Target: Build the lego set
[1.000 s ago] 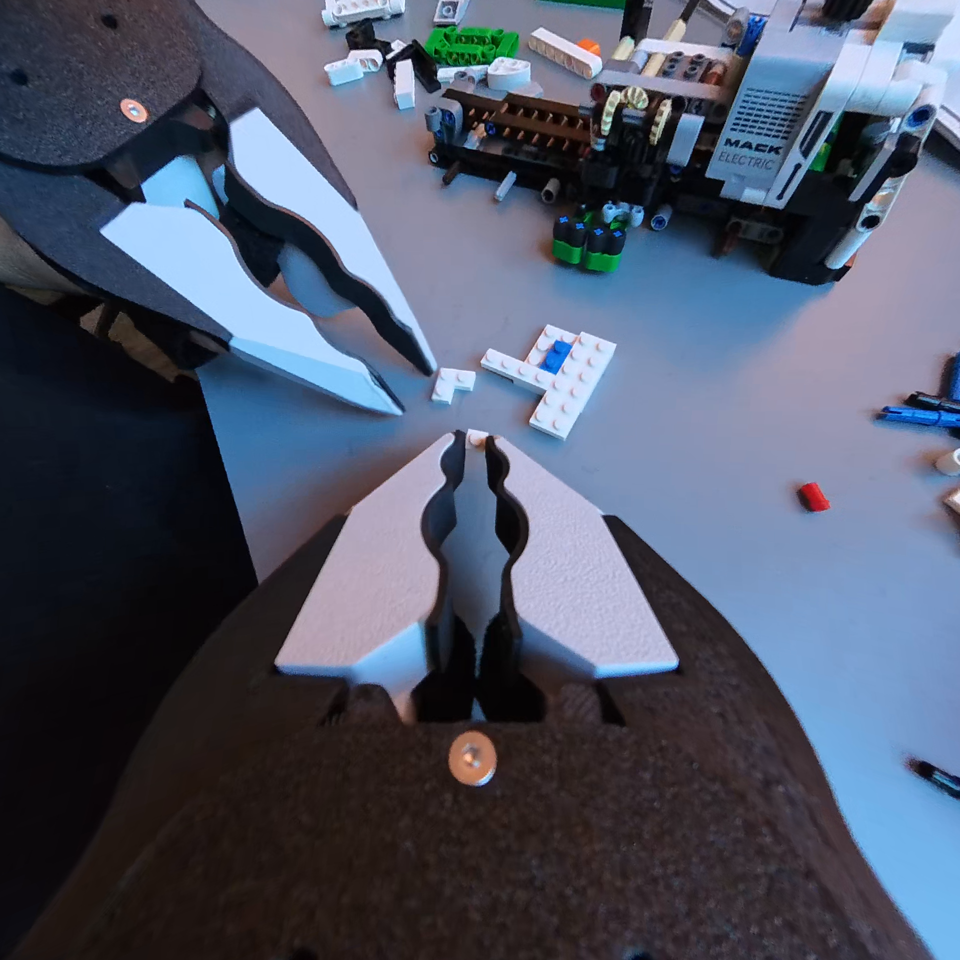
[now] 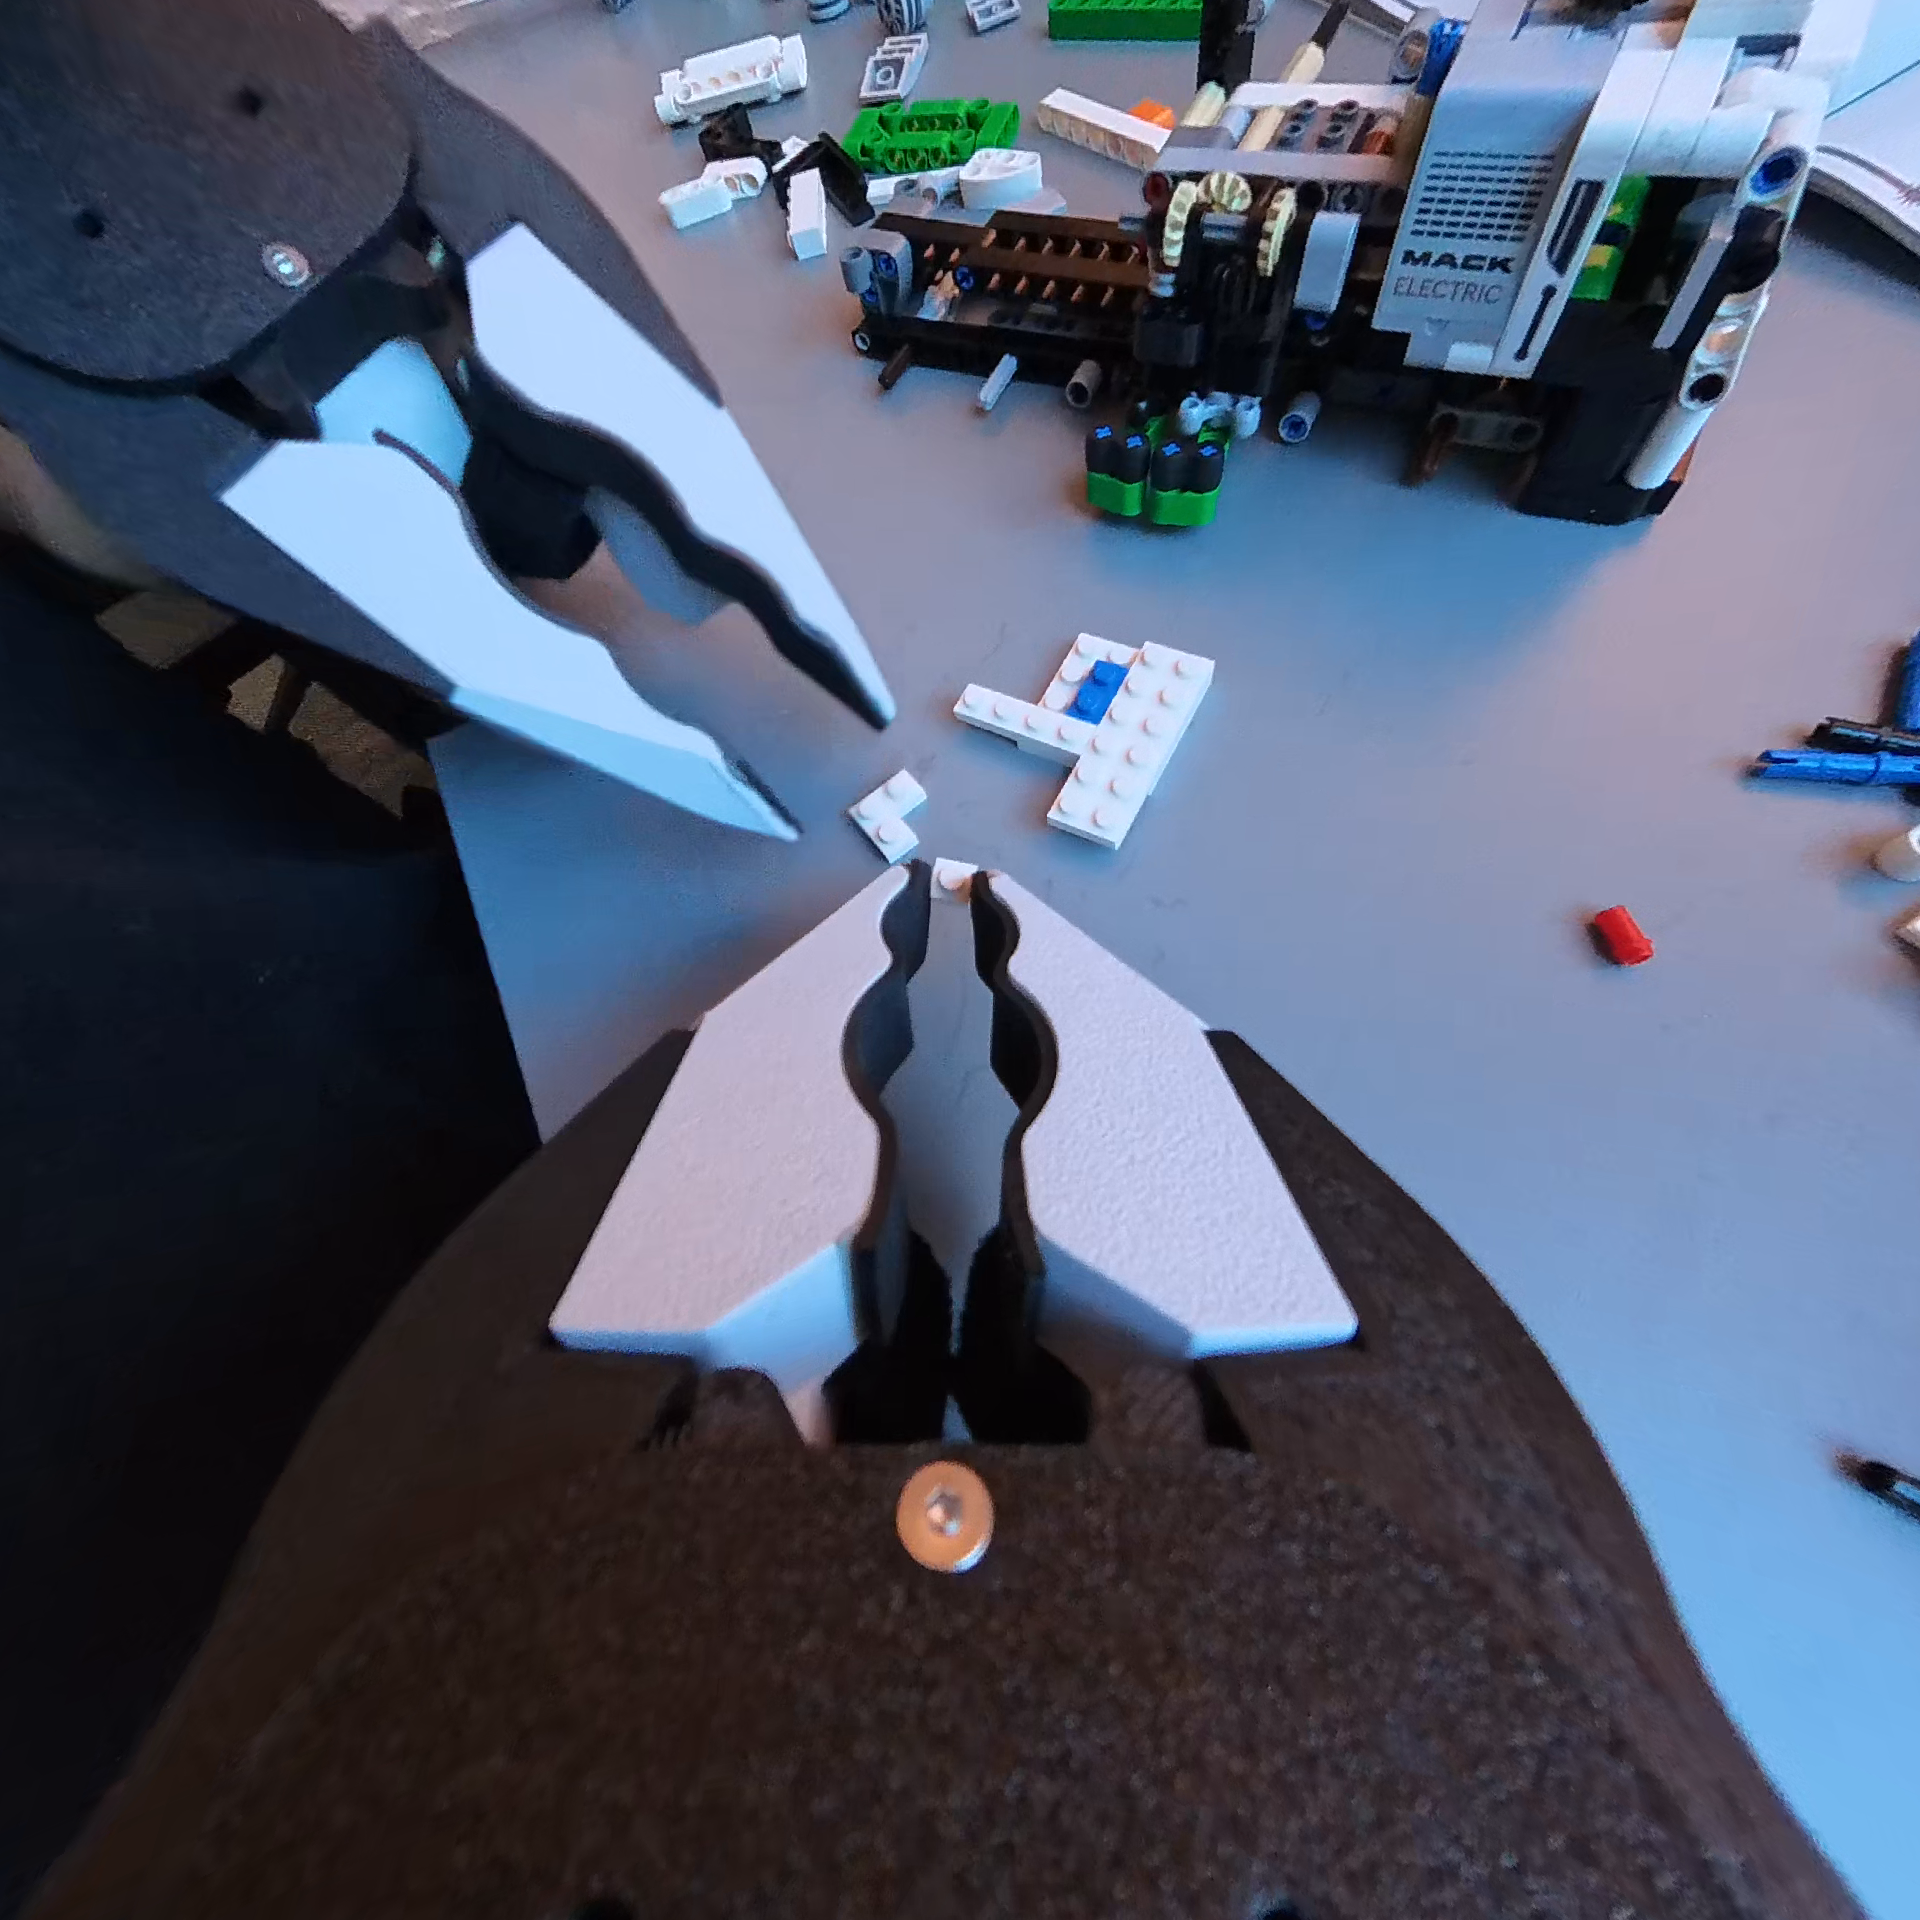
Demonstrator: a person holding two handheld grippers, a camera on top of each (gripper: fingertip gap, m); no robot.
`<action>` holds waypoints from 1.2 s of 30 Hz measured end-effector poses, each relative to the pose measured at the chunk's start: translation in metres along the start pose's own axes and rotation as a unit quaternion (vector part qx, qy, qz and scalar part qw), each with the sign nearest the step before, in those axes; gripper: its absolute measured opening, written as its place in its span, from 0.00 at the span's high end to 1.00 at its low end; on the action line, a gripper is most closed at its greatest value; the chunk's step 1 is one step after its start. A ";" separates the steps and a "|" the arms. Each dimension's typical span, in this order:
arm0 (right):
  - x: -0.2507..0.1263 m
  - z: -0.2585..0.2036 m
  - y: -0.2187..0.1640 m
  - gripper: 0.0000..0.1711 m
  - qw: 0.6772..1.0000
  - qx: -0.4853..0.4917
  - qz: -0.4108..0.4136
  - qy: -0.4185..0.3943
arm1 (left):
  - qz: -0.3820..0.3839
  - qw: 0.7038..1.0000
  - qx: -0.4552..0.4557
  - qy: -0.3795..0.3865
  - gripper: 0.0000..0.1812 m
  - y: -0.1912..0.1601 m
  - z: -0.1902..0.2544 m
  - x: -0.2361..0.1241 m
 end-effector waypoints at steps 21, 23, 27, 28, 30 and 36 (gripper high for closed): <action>0.020 -0.009 -0.002 0.96 0.998 0.050 -0.043 -0.001 | -0.026 0.998 0.065 -0.004 0.92 0.000 -0.001 0.015; 0.020 -0.009 -0.003 0.96 0.998 0.052 -0.047 0.004 | -0.026 0.998 0.065 0.002 0.92 0.000 -0.001 0.015; 0.020 -0.009 -0.005 0.96 0.996 0.063 -0.054 0.009 | -0.026 0.998 0.060 0.003 0.92 0.000 -0.001 0.015; 0.020 -0.009 -0.006 0.96 0.996 0.069 -0.057 0.009 | -0.027 0.998 0.059 0.005 0.92 0.000 -0.001 0.016; 0.020 -0.009 -0.006 0.96 0.995 0.080 -0.055 0.004 | -0.027 0.998 0.058 0.009 0.92 0.000 -0.001 0.016; 0.017 -0.009 -0.004 0.93 0.991 0.129 -0.037 0.014 | -0.027 0.998 0.053 0.009 0.92 0.001 0.000 0.016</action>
Point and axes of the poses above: each gripper's, where its closed fingertips meet, x out along the fingers, y out of its top, z = x × y across the jaws, the point moved 1 cm from there along -x, back along the fingers, and after that the axes turned 3 degrees about x, right-handed, at the moved point
